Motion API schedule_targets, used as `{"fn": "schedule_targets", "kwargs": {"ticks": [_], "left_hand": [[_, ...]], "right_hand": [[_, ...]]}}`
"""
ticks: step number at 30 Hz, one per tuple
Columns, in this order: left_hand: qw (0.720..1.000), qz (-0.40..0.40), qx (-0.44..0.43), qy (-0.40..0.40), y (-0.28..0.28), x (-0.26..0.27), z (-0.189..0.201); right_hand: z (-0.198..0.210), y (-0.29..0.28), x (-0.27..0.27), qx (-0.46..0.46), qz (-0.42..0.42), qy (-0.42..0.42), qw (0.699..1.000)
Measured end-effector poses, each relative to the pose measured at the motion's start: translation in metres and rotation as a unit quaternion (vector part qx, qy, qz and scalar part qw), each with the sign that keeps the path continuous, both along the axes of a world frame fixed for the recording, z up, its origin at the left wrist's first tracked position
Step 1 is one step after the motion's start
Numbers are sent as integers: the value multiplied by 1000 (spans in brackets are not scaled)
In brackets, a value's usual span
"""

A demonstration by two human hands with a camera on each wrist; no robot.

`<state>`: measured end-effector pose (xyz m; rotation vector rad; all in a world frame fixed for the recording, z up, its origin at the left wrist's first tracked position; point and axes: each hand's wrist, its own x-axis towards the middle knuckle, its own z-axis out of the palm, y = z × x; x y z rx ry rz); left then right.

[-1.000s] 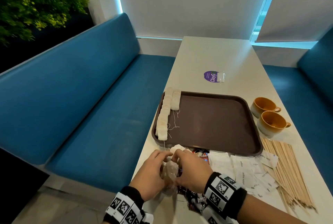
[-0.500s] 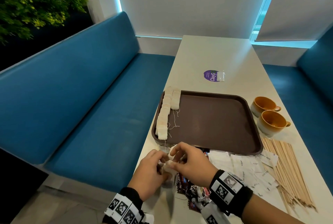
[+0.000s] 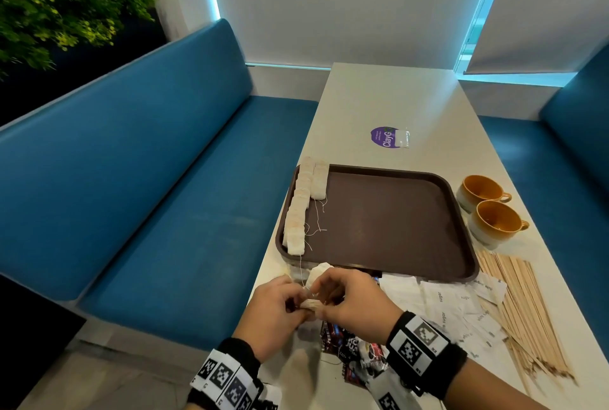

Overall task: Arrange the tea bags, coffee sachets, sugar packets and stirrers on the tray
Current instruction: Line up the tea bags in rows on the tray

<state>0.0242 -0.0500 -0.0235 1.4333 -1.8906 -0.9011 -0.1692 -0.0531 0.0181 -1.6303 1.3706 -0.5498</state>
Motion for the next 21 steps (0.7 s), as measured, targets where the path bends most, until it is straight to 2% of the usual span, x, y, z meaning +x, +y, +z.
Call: {"fn": "schedule_targets", "kwargs": {"ticks": [3, 6, 9, 13, 17, 21], "left_hand": [[1000, 13, 8, 24, -1, 3, 2], [996, 18, 52, 76, 0, 9, 9], [987, -13, 95, 130, 1, 16, 17], [978, -46, 119, 165, 4, 12, 23], [958, -26, 166, 234, 2, 7, 22], [952, -21, 191, 239, 2, 6, 20]], "right_hand": [[1, 1, 2, -17, 27, 7, 999], [2, -1, 2, -12, 30, -3, 999], [7, -4, 0, -5, 35, -11, 999], [13, -9, -2, 7, 15, -57, 998], [17, -12, -3, 14, -9, -99, 995], [18, -14, -3, 23, 1, -106, 994]]}}
